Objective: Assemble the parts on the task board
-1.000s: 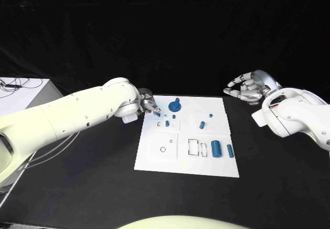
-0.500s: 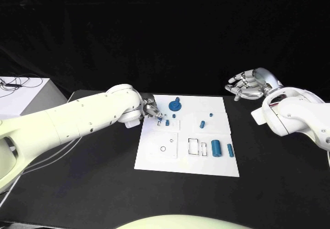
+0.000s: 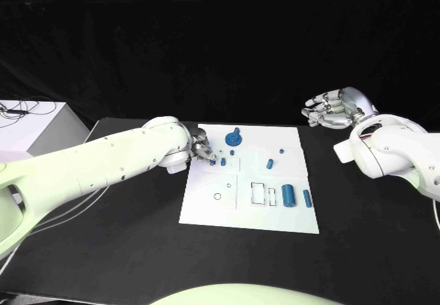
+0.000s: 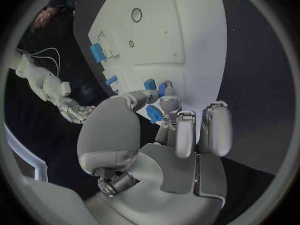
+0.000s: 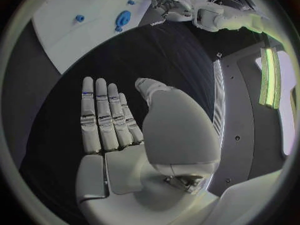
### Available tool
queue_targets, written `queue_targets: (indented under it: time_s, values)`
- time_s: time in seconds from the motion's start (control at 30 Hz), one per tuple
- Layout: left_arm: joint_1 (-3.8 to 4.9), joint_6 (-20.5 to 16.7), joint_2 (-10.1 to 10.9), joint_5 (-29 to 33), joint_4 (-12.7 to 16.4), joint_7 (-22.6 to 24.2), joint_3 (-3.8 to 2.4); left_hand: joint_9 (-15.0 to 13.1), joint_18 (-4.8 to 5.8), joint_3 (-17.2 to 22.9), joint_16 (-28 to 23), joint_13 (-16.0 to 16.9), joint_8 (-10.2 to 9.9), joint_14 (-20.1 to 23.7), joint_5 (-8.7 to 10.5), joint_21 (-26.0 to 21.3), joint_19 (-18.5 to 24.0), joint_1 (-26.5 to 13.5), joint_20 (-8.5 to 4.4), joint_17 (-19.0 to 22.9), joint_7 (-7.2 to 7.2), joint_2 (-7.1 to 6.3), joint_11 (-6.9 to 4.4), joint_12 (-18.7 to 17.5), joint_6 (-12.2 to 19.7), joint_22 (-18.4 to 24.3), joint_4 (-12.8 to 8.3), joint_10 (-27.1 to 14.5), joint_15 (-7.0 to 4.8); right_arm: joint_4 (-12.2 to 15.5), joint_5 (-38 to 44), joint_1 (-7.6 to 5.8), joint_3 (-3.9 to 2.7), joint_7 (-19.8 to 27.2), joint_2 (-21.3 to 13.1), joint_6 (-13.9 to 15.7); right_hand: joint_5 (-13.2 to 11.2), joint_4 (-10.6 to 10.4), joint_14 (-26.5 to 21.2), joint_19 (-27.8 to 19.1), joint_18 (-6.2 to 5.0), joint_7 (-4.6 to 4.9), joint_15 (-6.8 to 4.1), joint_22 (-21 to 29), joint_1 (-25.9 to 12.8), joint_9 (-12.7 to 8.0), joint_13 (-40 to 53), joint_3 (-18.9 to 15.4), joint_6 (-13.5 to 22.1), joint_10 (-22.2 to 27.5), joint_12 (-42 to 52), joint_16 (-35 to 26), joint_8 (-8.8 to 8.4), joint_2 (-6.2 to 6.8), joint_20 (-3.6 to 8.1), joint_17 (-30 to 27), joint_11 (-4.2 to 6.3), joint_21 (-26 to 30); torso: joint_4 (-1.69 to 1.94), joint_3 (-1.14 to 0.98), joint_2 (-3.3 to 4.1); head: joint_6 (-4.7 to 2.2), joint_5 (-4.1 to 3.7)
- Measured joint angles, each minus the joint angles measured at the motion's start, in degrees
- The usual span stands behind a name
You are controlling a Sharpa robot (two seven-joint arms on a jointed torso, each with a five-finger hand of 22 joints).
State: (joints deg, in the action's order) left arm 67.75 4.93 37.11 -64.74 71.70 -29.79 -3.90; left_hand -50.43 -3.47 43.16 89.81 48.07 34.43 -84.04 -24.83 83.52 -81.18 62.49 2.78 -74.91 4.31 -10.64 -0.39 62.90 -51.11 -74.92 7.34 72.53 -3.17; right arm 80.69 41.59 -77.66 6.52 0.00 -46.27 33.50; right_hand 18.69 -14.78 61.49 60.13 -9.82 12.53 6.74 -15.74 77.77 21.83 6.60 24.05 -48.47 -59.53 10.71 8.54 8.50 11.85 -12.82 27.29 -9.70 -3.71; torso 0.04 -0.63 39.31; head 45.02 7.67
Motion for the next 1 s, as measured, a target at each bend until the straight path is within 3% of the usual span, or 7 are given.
queue_targets:
  time_s: [0.43,1.0]
  values:
    - [-0.26,0.01,0.19,-0.72,0.25,-0.01,-0.06,-0.03,0.00,0.00,0.00,0.00,0.24,0.00,-0.21,0.00,0.00,0.04,0.00,0.00,-0.01,0.04,0.01,0.00,-0.01,0.00,0.00,-0.01,0.00,-0.52,-6.90,0.29,0.05,8.53,0.21,0.69,0.40,0.48,0.23,0.00,0.02,0.00,-0.22,1.04,0.43,-0.28,-1.03,0.81,0.00,-0.42,-0.20,-0.24,-0.22,0.00,0.00,-0.81,0.02,0.00,-0.03,-0.07,0.03,0.15,0.12]
    - [-0.33,0.06,0.19,-2.14,-0.20,0.01,-0.07,-0.08,-0.01,0.00,0.00,-0.01,0.19,0.00,-0.29,0.00,0.00,0.09,0.00,0.00,-0.02,0.08,0.02,0.00,-0.02,0.01,0.00,-0.01,0.01,-0.56,-8.80,0.38,0.07,10.86,0.13,1.28,0.63,0.32,0.44,0.01,0.04,-0.01,0.00,1.49,0.43,-0.40,-1.46,0.97,0.00,-0.42,-0.20,-0.45,-0.21,-0.01,0.00,-1.17,0.02,-0.01,-0.04,-0.03,0.04,0.39,0.07]
